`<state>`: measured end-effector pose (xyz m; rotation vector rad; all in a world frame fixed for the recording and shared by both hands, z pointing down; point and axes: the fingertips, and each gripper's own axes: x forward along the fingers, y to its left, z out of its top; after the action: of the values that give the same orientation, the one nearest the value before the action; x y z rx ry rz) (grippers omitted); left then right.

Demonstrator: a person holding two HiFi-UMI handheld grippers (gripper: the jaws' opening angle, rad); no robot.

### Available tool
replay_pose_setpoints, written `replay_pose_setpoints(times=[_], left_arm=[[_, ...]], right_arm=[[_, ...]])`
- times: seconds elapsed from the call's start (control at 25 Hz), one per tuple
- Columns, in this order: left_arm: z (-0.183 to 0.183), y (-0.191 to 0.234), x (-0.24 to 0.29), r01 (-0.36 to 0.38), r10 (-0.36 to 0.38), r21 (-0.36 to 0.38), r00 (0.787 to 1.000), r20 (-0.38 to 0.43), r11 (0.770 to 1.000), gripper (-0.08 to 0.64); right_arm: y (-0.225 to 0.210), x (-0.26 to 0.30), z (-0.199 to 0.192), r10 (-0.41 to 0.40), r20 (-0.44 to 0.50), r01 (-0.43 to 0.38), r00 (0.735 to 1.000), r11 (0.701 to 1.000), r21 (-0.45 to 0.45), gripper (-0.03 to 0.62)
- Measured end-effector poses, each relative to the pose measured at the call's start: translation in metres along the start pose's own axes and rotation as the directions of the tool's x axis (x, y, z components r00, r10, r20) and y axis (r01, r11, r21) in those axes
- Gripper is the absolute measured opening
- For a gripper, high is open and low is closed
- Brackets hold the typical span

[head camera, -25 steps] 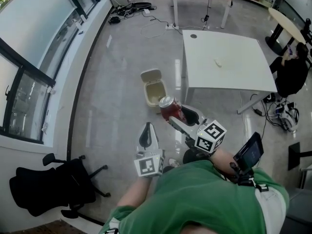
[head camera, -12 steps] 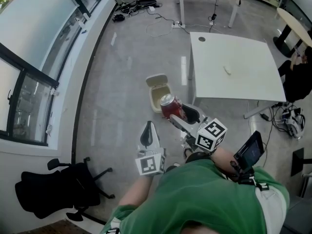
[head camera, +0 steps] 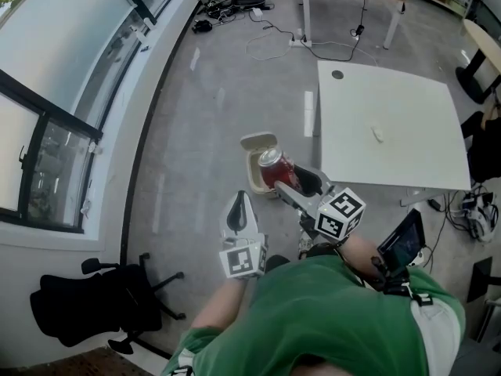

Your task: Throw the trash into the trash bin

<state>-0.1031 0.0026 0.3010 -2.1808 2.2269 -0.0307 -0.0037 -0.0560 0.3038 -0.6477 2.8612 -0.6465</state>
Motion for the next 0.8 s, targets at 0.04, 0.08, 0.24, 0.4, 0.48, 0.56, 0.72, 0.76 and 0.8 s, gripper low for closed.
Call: replay_pose_setpoints(times=[0.04, 0.08, 0.24, 0.4, 0.48, 0.56, 0.72, 0.76, 0.8], left_arm=[[-0.001, -0.001, 0.004, -0.003, 0.003, 0.001, 1.000, 0.001, 1.000, 0.009], [-0.002, -0.003, 0.009, -0.008, 0.008, 0.003, 1.000, 0.002, 1.000, 0.009], [-0.002, 0.002, 0.028, -0.033, 0.033, 0.019, 0.999, -0.019, 0.999, 0.009], [-0.011, 0.009, 0.038, -0.021, 0.021, 0.016, 0.999, -0.027, 1.000, 0.009], [-0.016, 0.015, 0.045, -0.010, 0.011, 0.010, 0.999, -0.031, 1.000, 0.009], [-0.020, 0.025, 0.055, 0.003, -0.003, 0.003, 0.999, -0.034, 1.000, 0.009], [-0.029, 0.044, 0.078, 0.043, -0.043, -0.010, 0.998, -0.048, 0.999, 0.009], [-0.031, 0.049, 0.084, 0.052, -0.053, -0.014, 0.997, -0.051, 0.999, 0.009], [-0.032, 0.054, 0.091, 0.061, -0.062, -0.018, 0.997, -0.052, 0.998, 0.009]], right_arm=[[-0.005, 0.001, 0.001, 0.005, -0.002, -0.005, 1.000, 1.000, 0.001, 0.233], [-0.010, 0.003, 0.002, 0.007, -0.004, -0.007, 1.000, 1.000, 0.002, 0.233], [-0.030, 0.015, 0.005, 0.003, -0.014, -0.003, 1.000, 1.000, 0.016, 0.233], [-0.038, 0.025, 0.001, -0.006, -0.029, 0.006, 1.000, 1.000, 0.020, 0.233], [-0.043, 0.033, -0.004, -0.018, -0.039, 0.019, 0.999, 1.000, 0.021, 0.233], [-0.048, 0.044, -0.008, -0.035, -0.050, 0.036, 0.998, 0.999, 0.020, 0.233], [-0.060, 0.068, -0.016, -0.085, -0.066, 0.087, 0.994, 0.996, 0.026, 0.233], [-0.064, 0.073, -0.017, -0.098, -0.070, 0.100, 0.993, 0.995, 0.026, 0.233], [-0.067, 0.078, -0.017, -0.110, -0.074, 0.112, 0.991, 0.993, 0.024, 0.233]])
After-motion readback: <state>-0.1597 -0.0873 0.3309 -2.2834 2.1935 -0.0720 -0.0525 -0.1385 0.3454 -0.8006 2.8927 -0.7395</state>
